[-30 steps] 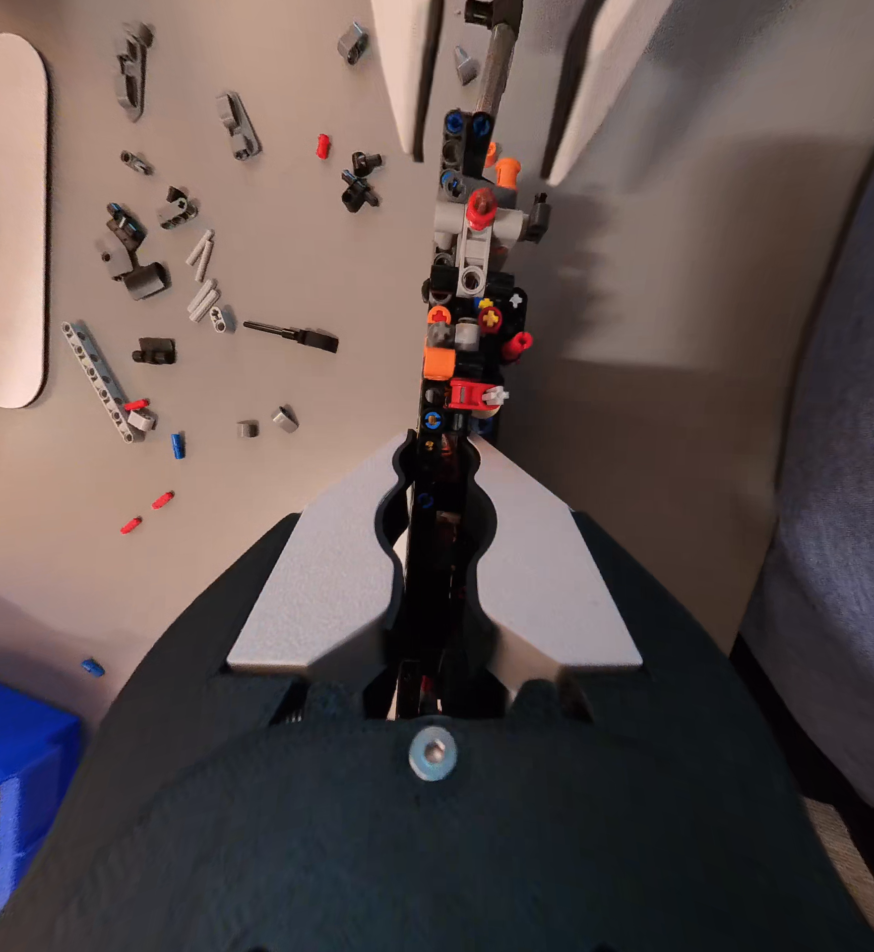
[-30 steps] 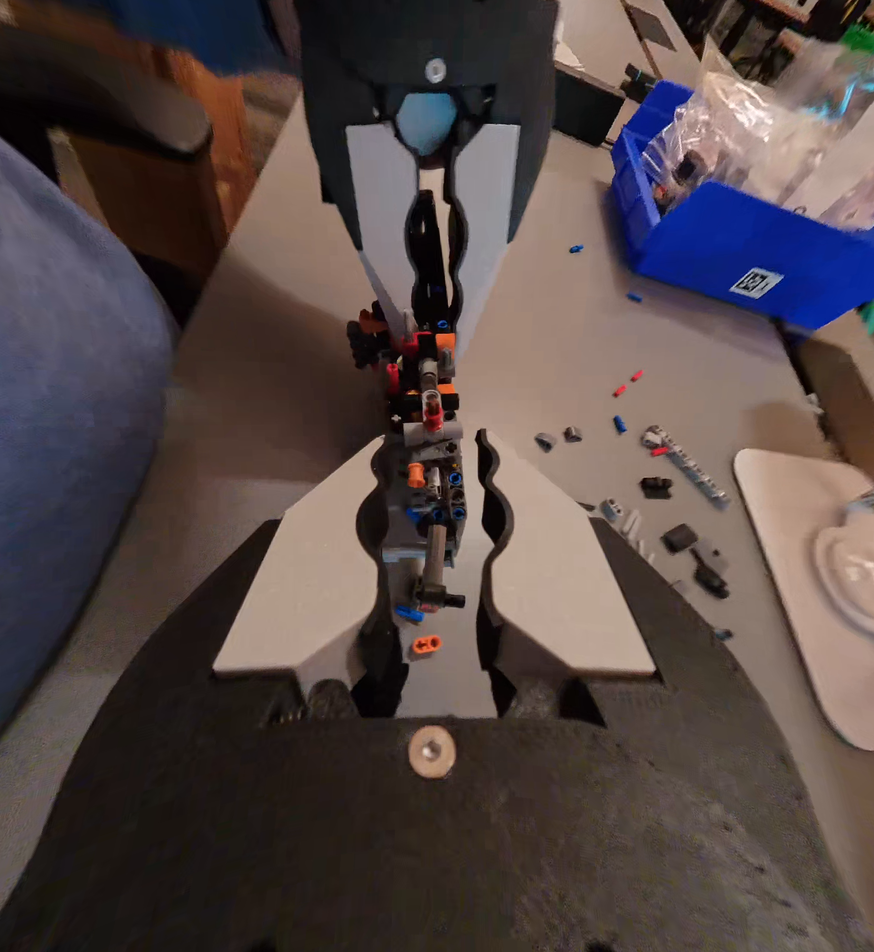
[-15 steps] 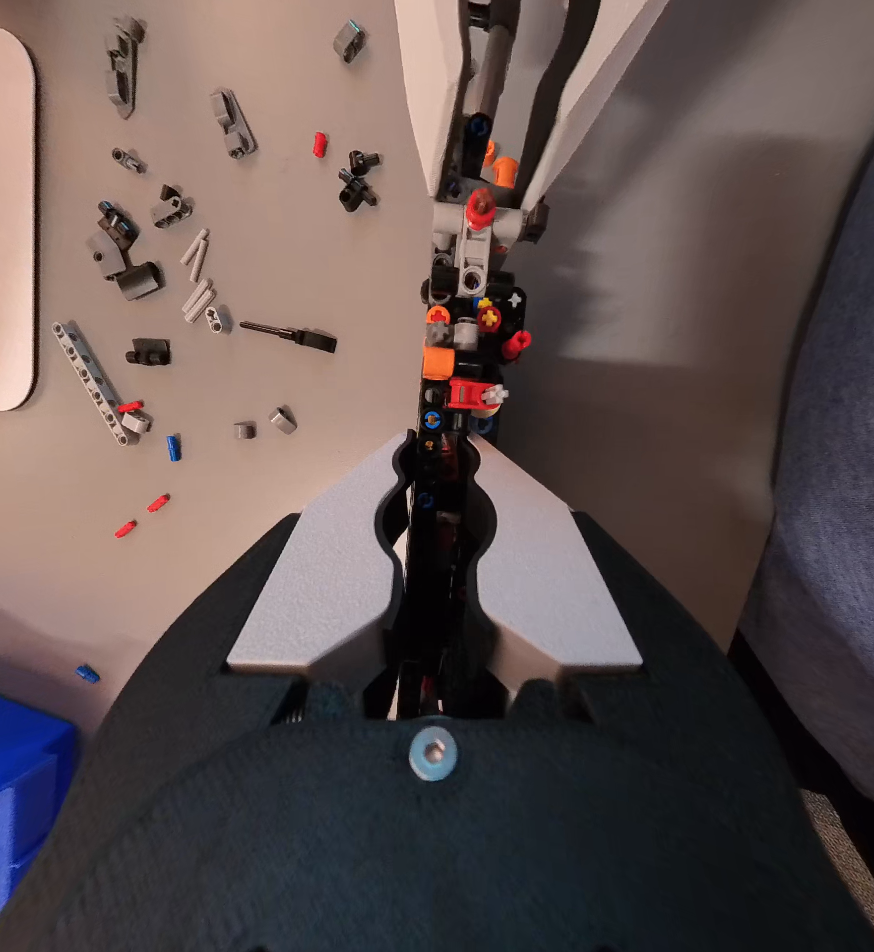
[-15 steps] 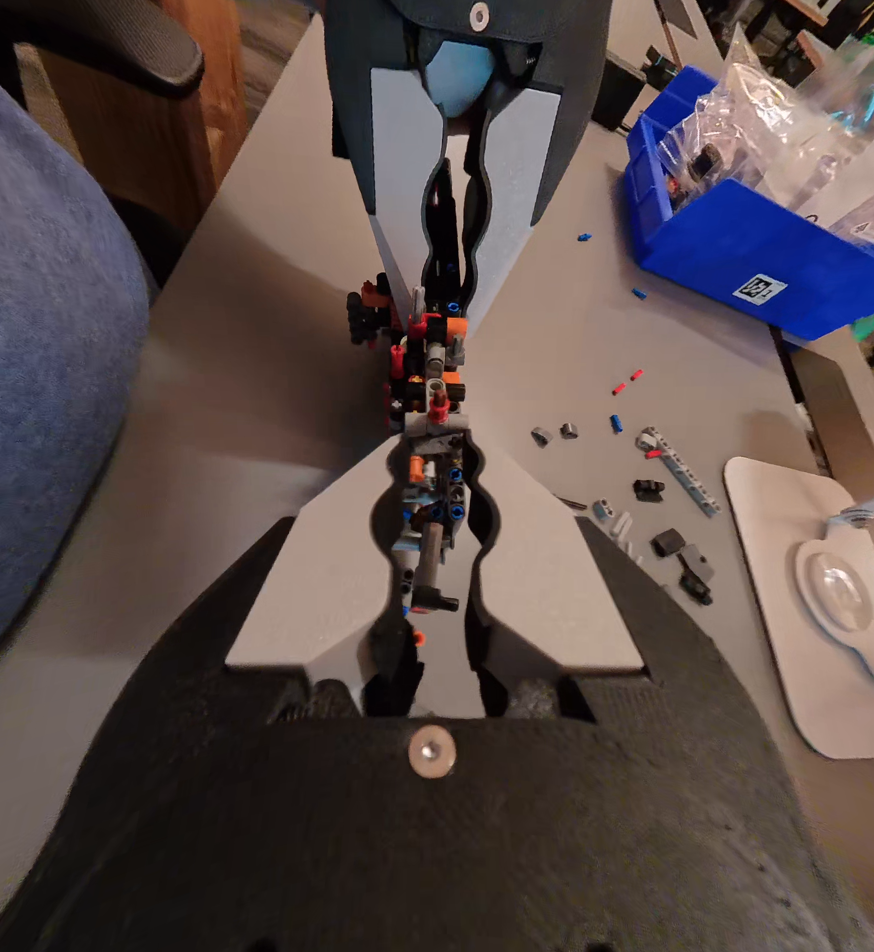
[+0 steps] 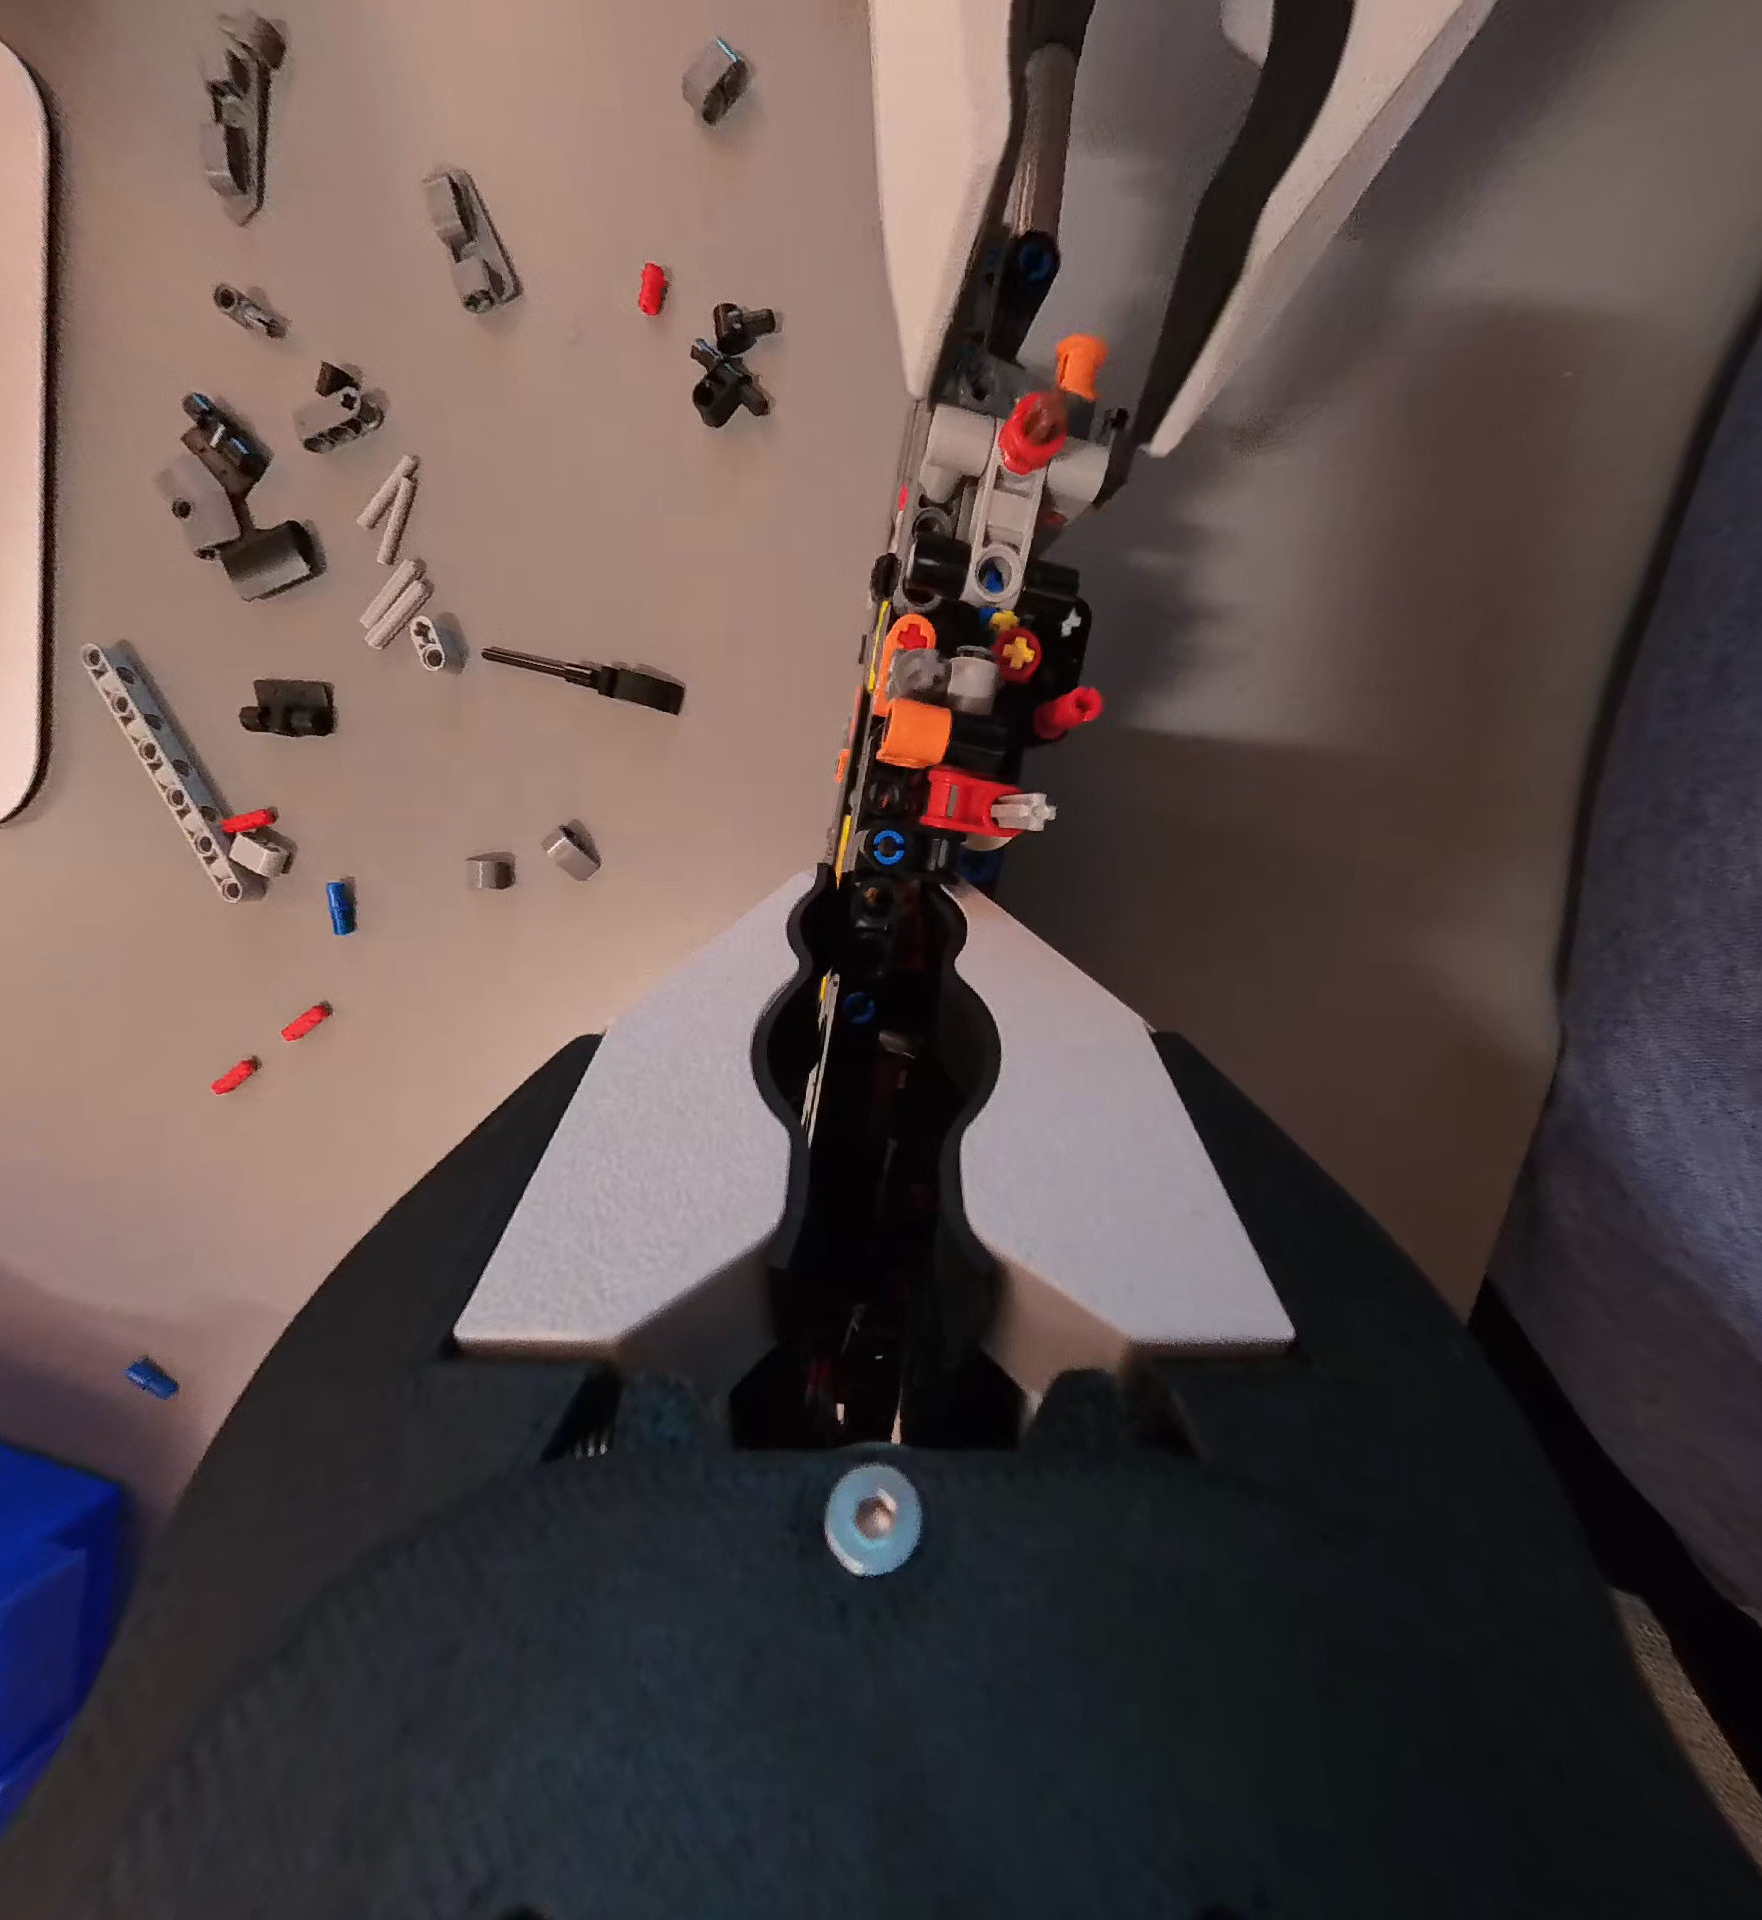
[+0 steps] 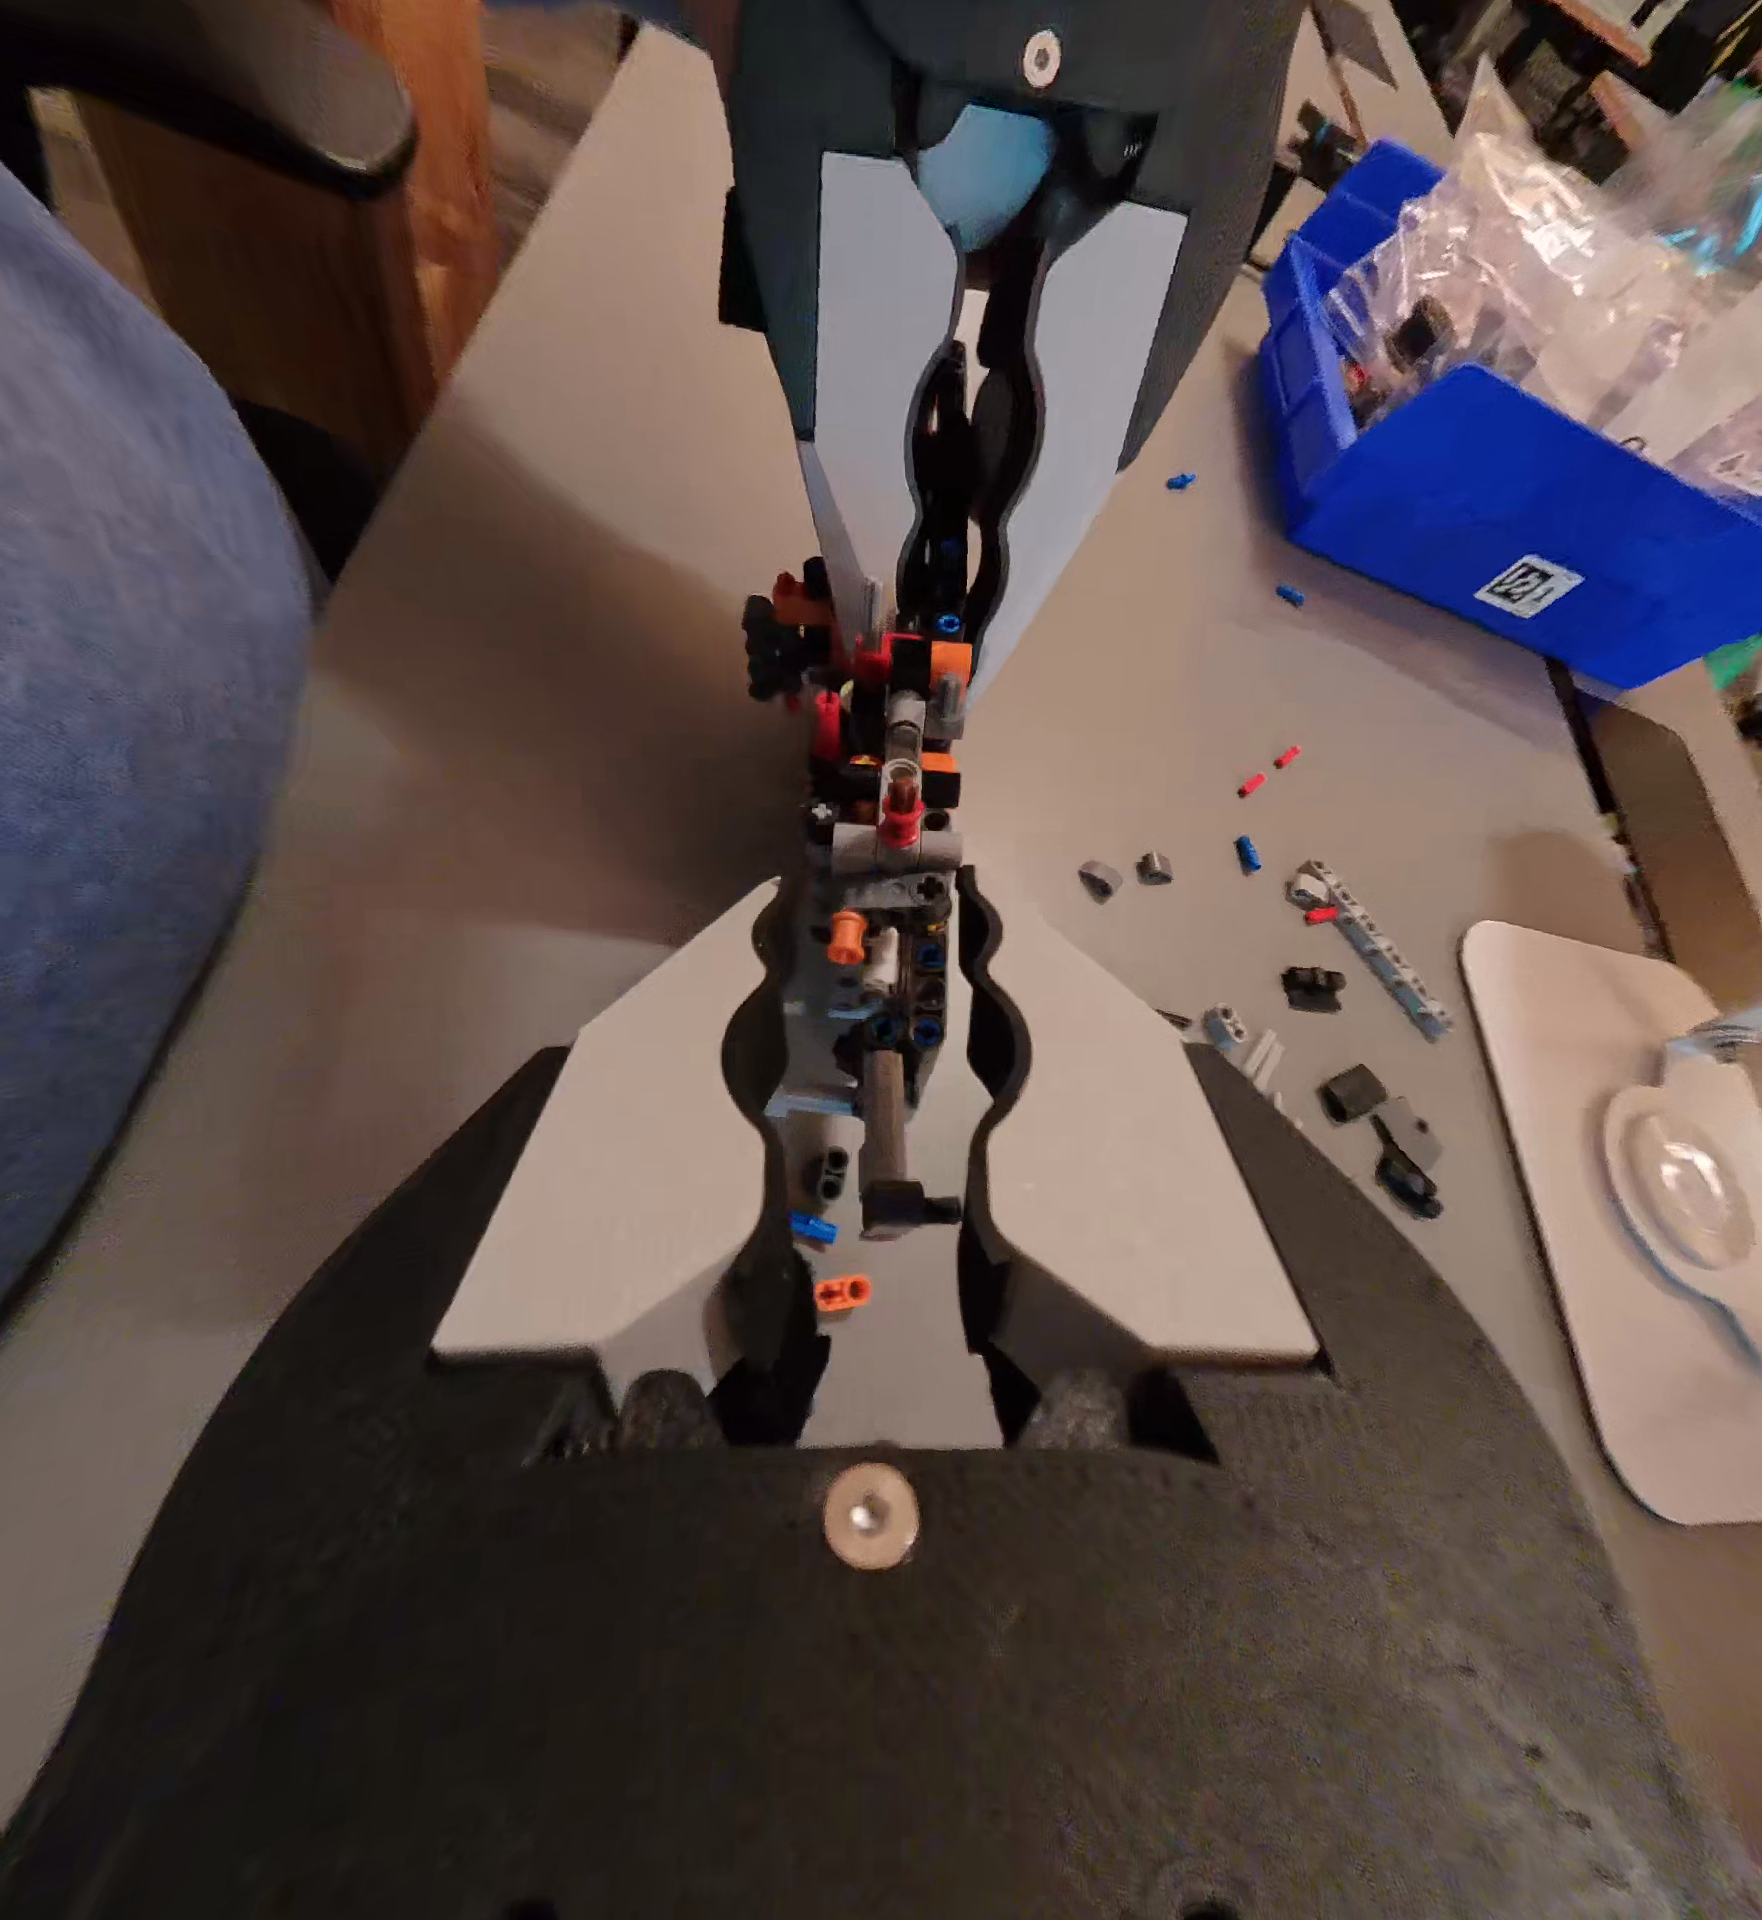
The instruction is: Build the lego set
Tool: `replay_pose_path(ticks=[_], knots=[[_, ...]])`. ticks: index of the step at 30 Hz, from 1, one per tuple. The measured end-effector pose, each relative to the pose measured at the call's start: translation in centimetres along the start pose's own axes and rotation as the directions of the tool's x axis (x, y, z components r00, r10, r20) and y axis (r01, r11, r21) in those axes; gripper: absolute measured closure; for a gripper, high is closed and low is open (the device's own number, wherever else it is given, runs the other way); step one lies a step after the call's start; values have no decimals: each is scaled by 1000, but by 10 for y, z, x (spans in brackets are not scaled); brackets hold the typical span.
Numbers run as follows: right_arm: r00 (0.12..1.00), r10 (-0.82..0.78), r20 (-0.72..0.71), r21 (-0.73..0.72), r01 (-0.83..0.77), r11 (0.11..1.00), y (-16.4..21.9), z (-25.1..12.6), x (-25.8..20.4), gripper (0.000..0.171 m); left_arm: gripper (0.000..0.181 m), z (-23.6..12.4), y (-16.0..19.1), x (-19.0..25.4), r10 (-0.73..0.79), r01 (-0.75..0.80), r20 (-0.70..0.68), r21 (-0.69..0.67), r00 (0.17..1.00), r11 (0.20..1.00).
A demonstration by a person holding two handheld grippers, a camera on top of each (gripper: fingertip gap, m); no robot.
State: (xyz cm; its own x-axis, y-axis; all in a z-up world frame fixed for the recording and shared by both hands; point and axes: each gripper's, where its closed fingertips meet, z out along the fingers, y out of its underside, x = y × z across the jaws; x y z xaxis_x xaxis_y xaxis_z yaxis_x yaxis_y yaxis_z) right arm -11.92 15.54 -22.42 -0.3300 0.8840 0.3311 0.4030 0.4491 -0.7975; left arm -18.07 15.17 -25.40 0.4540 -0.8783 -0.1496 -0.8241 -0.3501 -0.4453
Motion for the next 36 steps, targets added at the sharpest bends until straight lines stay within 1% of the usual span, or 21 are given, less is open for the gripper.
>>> replay_pose_path(ticks=[1, 3, 5, 7, 14, 15, 16, 18, 20, 21, 25, 30, 36], knots=[[1000, -9, -9, -1, 8, 1000, 0, 1, 1, 143, 168, 0, 0, 0, -3, 3, -6, 1, 1000, 1000], [998, -55, -34, -9, 54, 998, 0, 2, 3, 149, 167, 0, 0, 0, -5, 5, -11, 0, 1000, 1000], [994, -97, -47, -20, 96, 995, 1, 2, 2, 149, 167, 0, 0, 0, -8, 8, -14, 0, 1000, 1000], [994, -96, -44, -25, 95, 995, 1, 2, 1, 150, 167, 0, 0, 1, -9, 9, -16, 0, 1000, 1000], [996, 85, -10, 22, -85, 996, 1, 2, 4, 152, 168, 0, 0, -1, -14, 14, -7, -1, 1000, 1000], [996, 90, -14, 26, -90, 996, 1, 2, 4, 152, 168, 0, 0, -1, -13, 13, -7, 0, 1000, 1000], [996, 83, -25, 35, -82, 996, 0, 2, 3, 150, 167, 1, 0, -1, -13, 13, -8, 1, 1000, 1000], [995, 93, -29, 59, -91, 994, -6, 2, 2, 135, 168, 1, 0, -1, -16, 16, -11, 3, 1000, 1000], [996, 68, -58, 45, -65, 997, -5, 3, 4, 146, 167, 1, 0, -1, -17, 17, -12, 1, 1000, 1000], [996, 62, -67, 49, -59, 997, -5, 3, 5, 150, 167, 1, 0, -1, -15, 15, -13, 1, 1000, 1000], [995, 81, -52, 54, -78, 996, -4, 6, 4, 149, 167, 1, 0, -1, -15, 15, -12, 1, 1000, 1000], [982, 189, -1, 89, -189, 978, -4, 5, 7, 150, 168, 1, 0, -1, -17, 17, -5, 2, 1000, 1000], [960, 279, 31, 127, -281, 951, -4, 5, 8, 151, 167, 1, 0, -2, -19, 19, -5, 1, 1000, 1000]])
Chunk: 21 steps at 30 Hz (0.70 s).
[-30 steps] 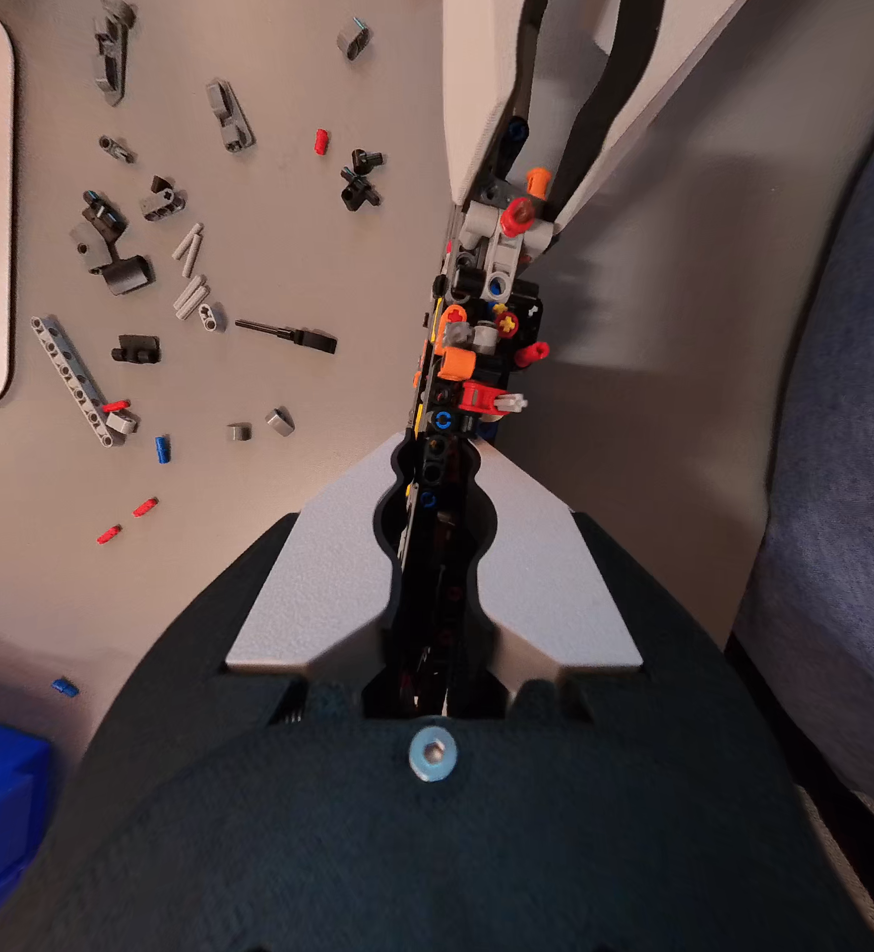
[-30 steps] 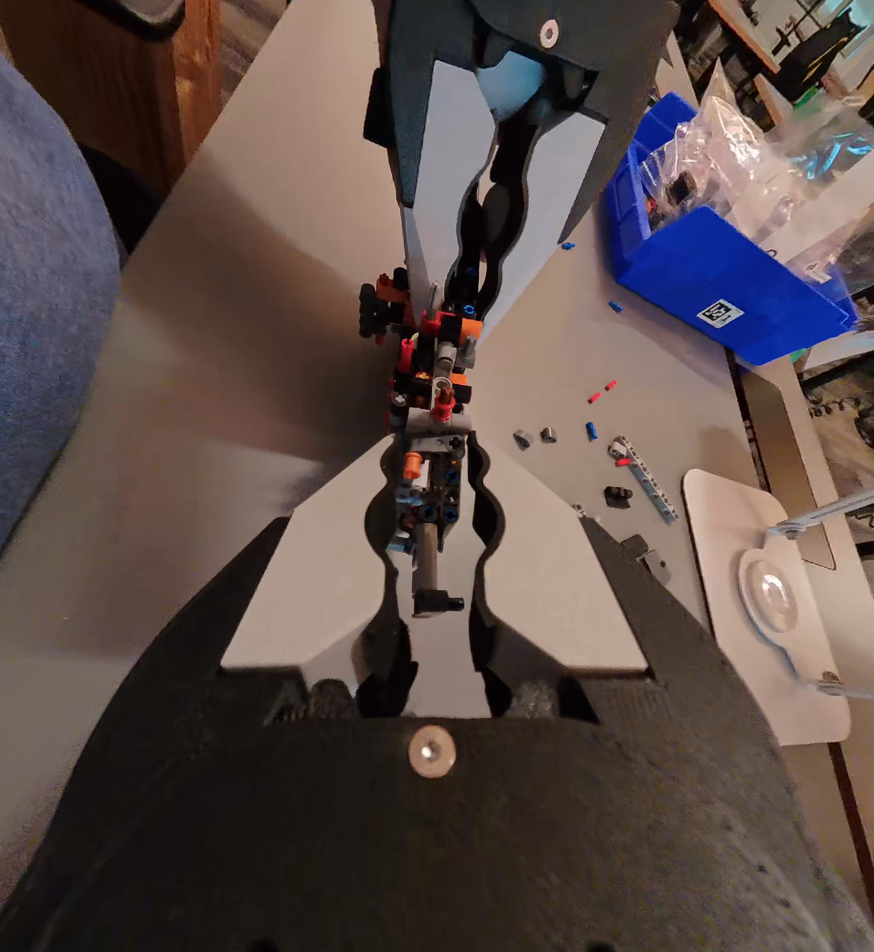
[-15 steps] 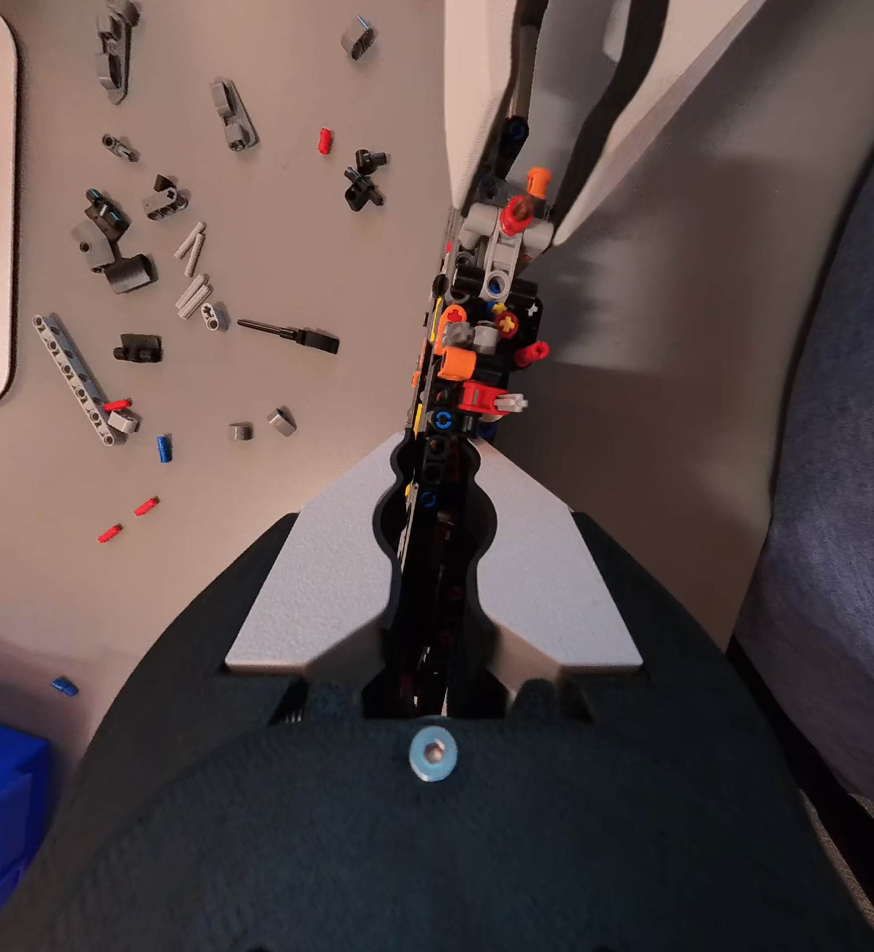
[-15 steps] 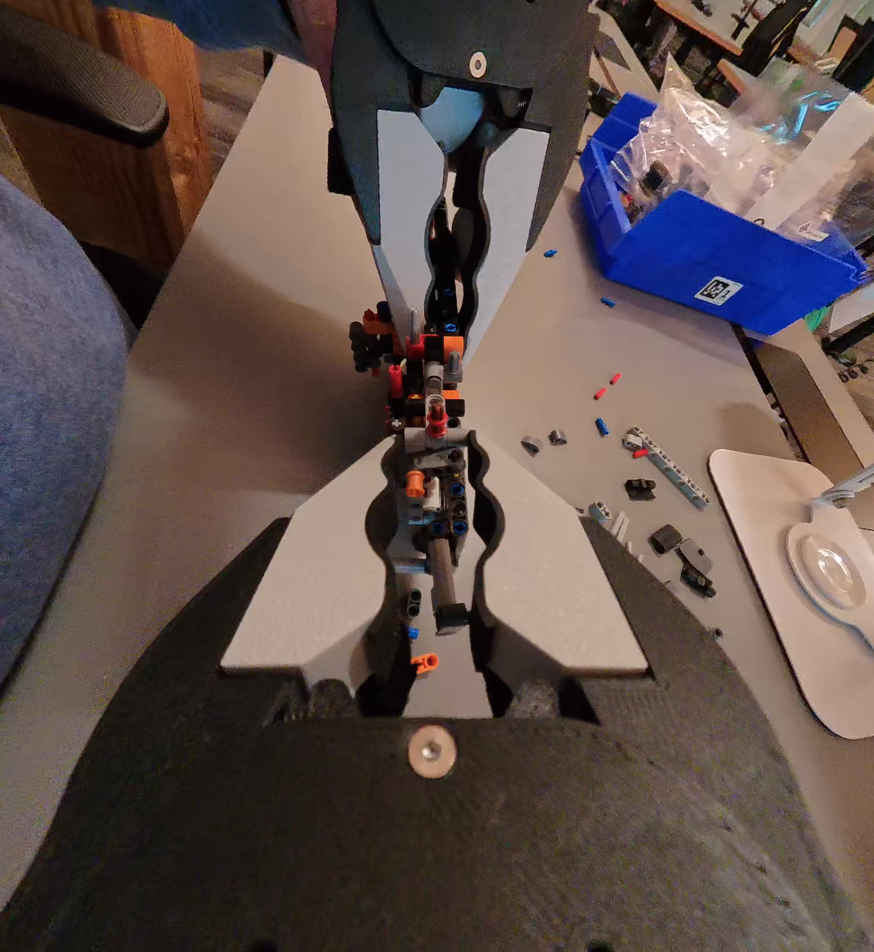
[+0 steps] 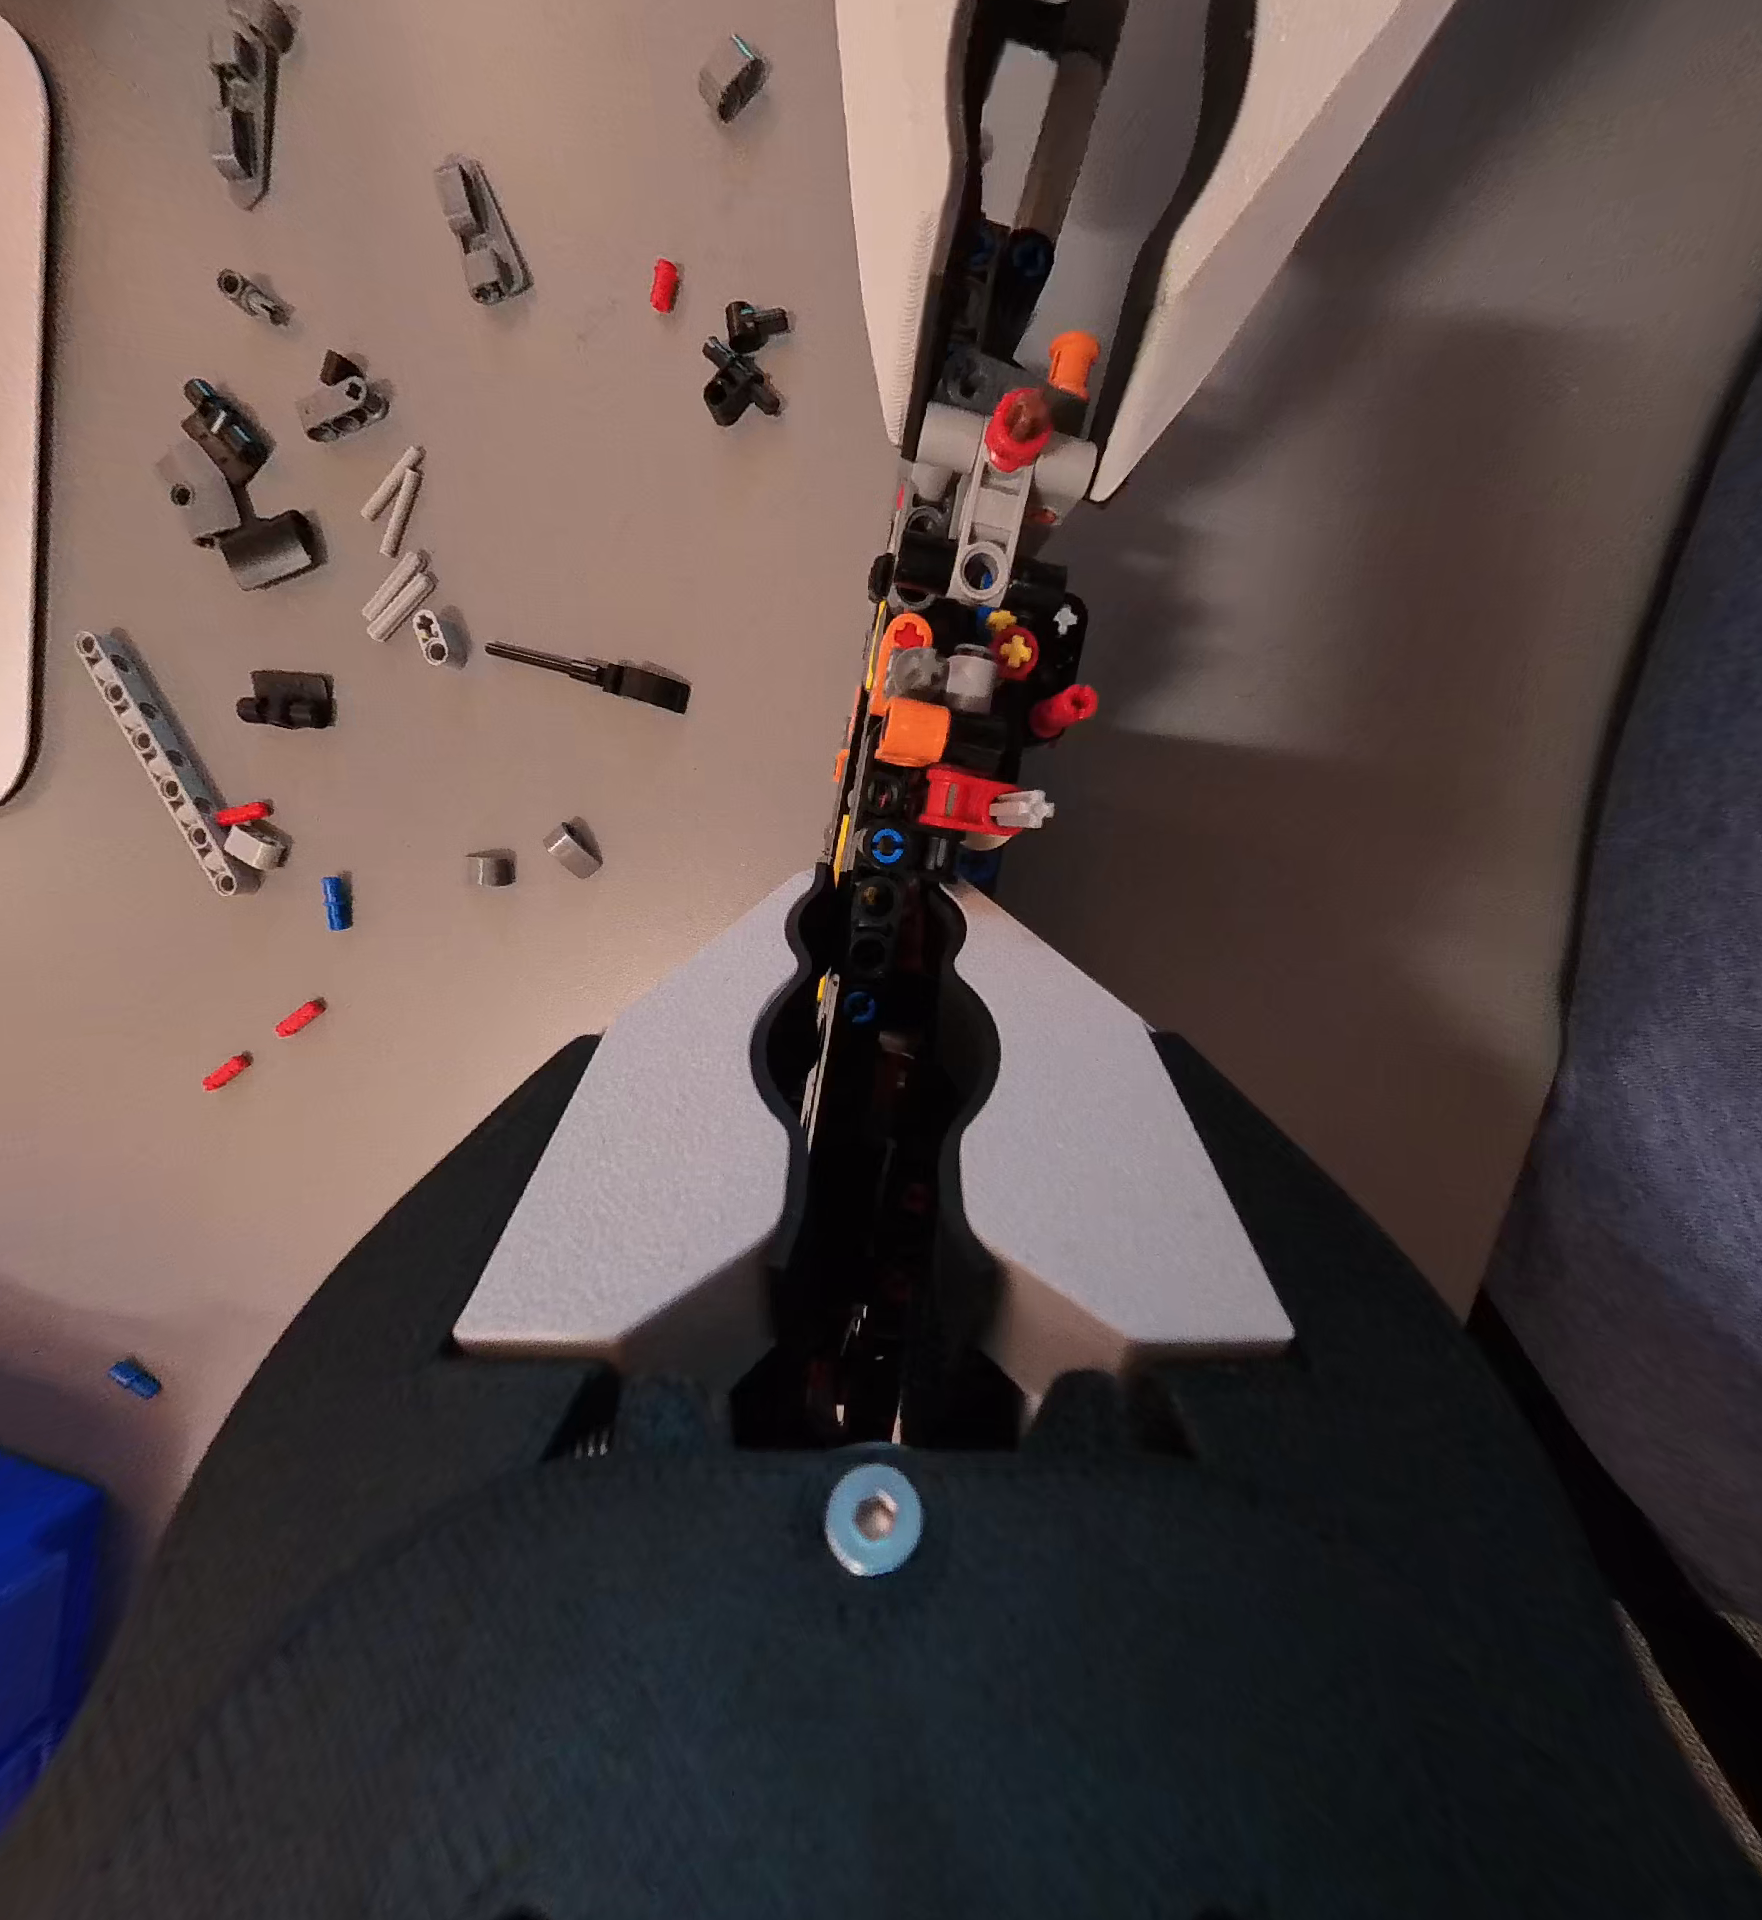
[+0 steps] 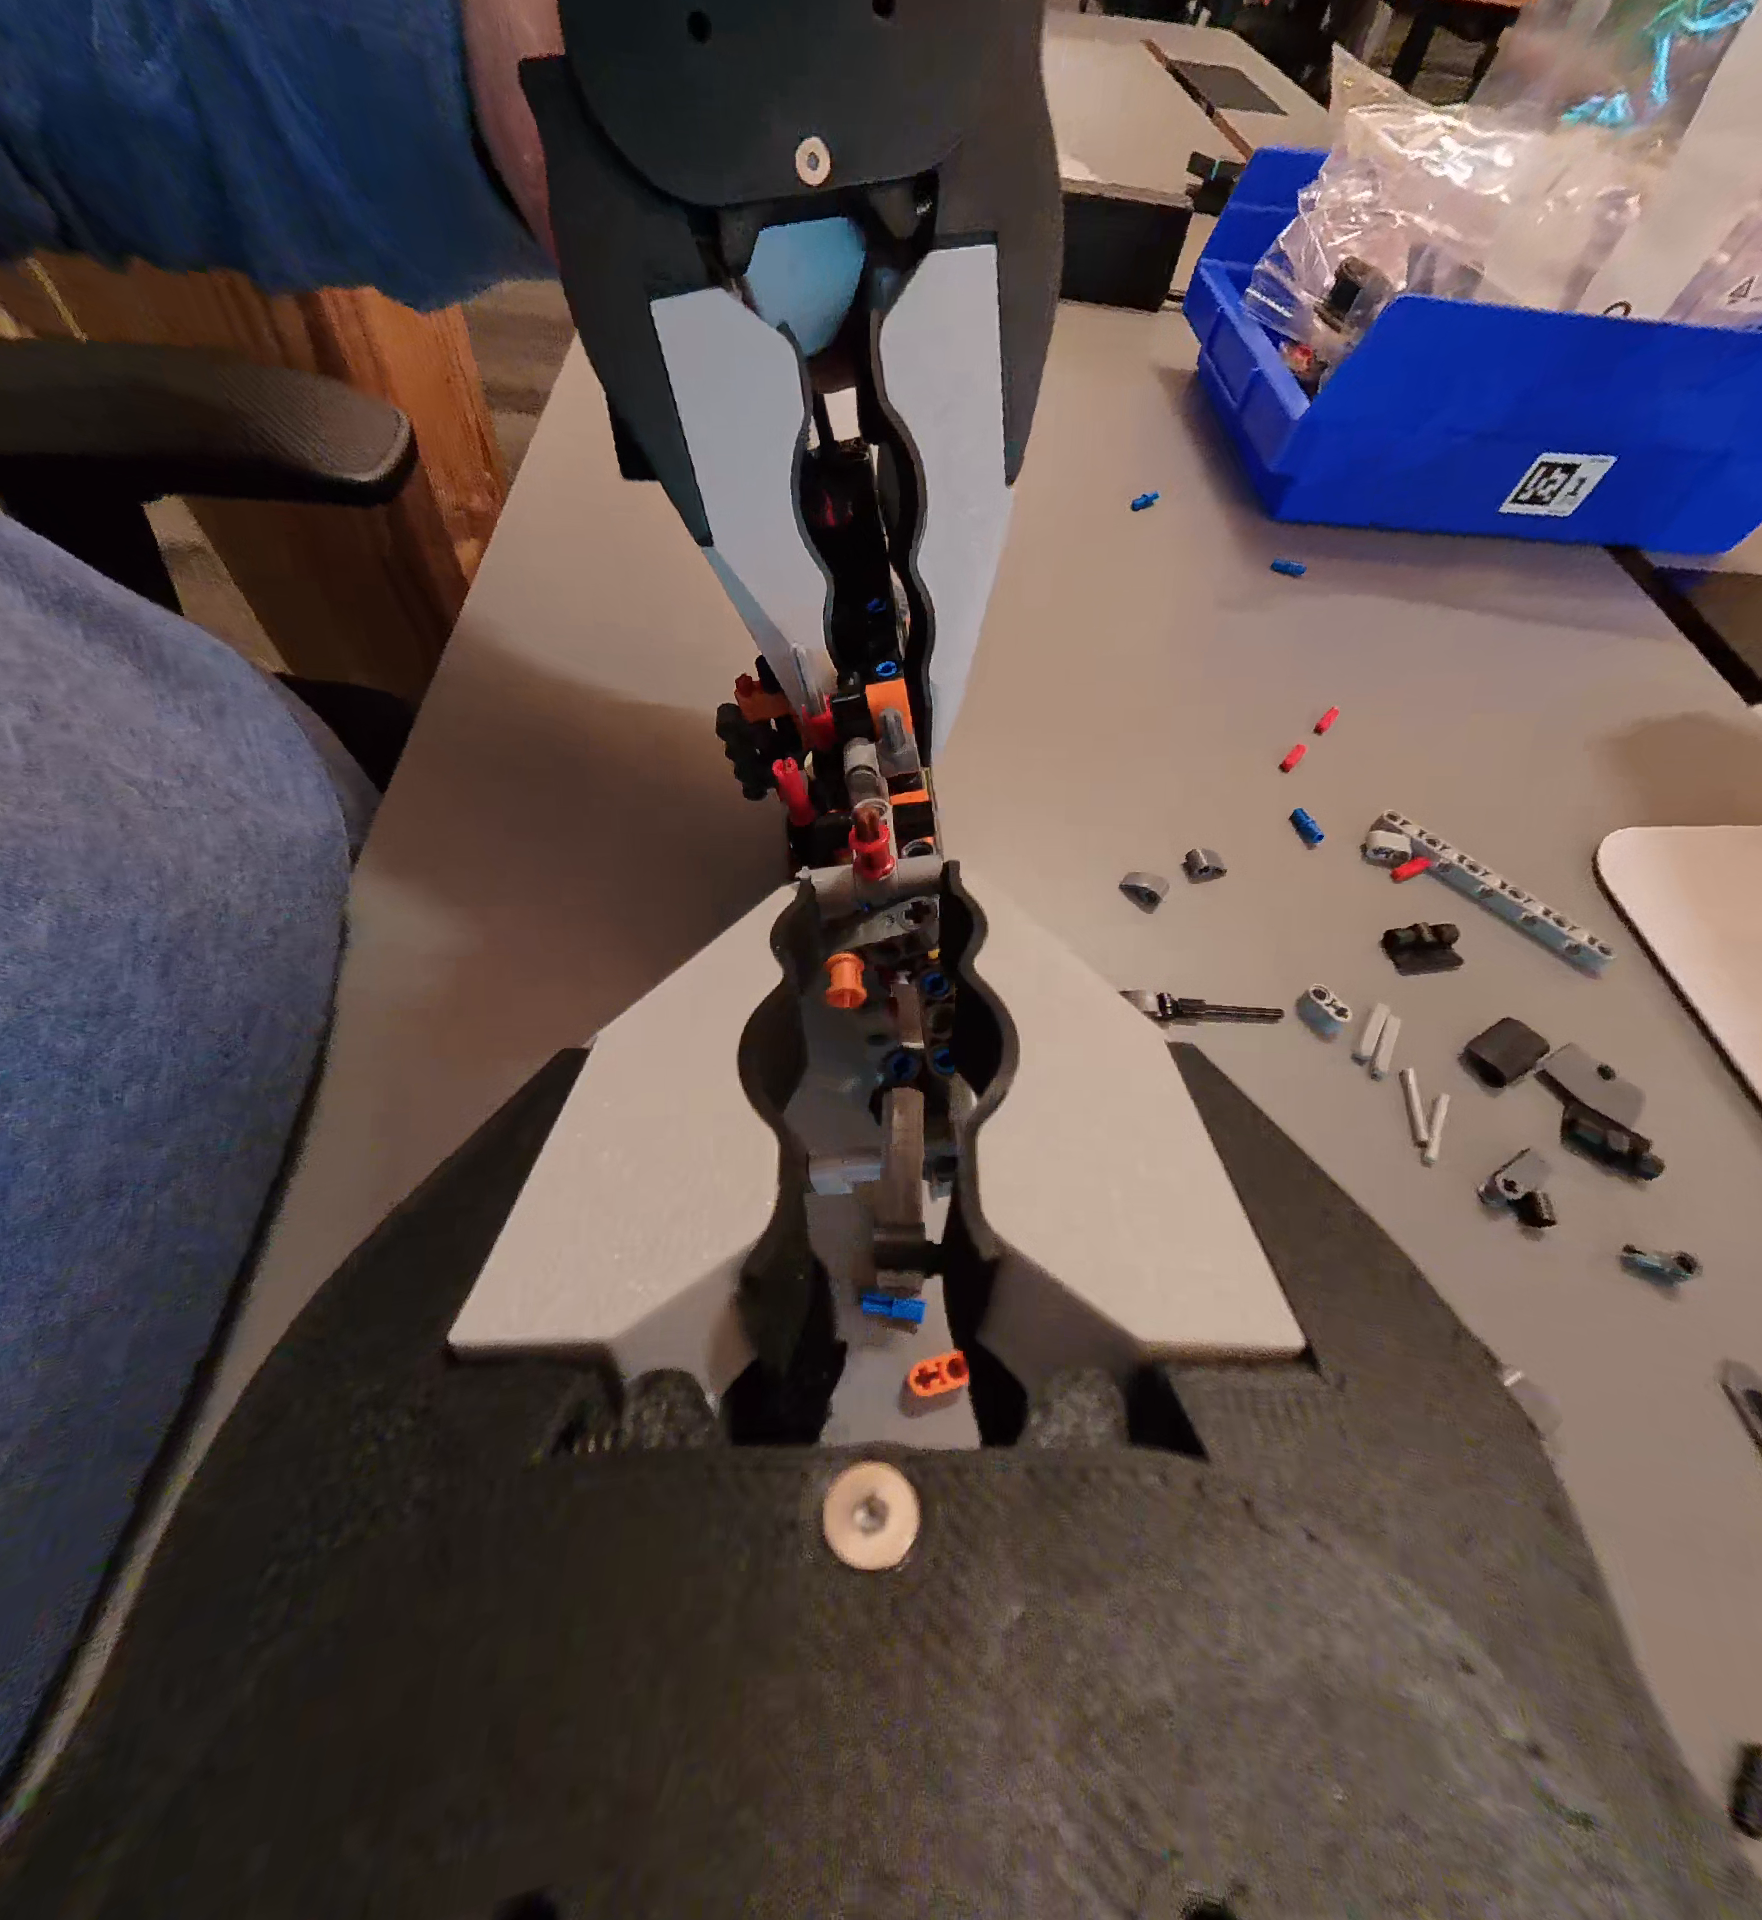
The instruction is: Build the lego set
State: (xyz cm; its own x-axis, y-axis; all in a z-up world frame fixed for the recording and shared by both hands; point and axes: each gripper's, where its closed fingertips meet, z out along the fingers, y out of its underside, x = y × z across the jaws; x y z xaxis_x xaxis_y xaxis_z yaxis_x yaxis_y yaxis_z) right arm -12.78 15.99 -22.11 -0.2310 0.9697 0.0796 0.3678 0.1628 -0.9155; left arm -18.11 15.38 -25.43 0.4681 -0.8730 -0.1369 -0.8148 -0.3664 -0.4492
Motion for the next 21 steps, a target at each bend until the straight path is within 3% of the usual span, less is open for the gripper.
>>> replay_pose_path(ticks=[14, 21], knots=[[996, 83, 21, -8, -83, 997, -2, -8, 0, 148, 168, 0, -1, 0, 0, 0, -3, 1, 1000, 1000], [981, 187, 44, -15, -187, 982, 3, -12, 4, 164, 167, 0, -1, 0, 0, 0, -7, 1, 1000, 1000]])
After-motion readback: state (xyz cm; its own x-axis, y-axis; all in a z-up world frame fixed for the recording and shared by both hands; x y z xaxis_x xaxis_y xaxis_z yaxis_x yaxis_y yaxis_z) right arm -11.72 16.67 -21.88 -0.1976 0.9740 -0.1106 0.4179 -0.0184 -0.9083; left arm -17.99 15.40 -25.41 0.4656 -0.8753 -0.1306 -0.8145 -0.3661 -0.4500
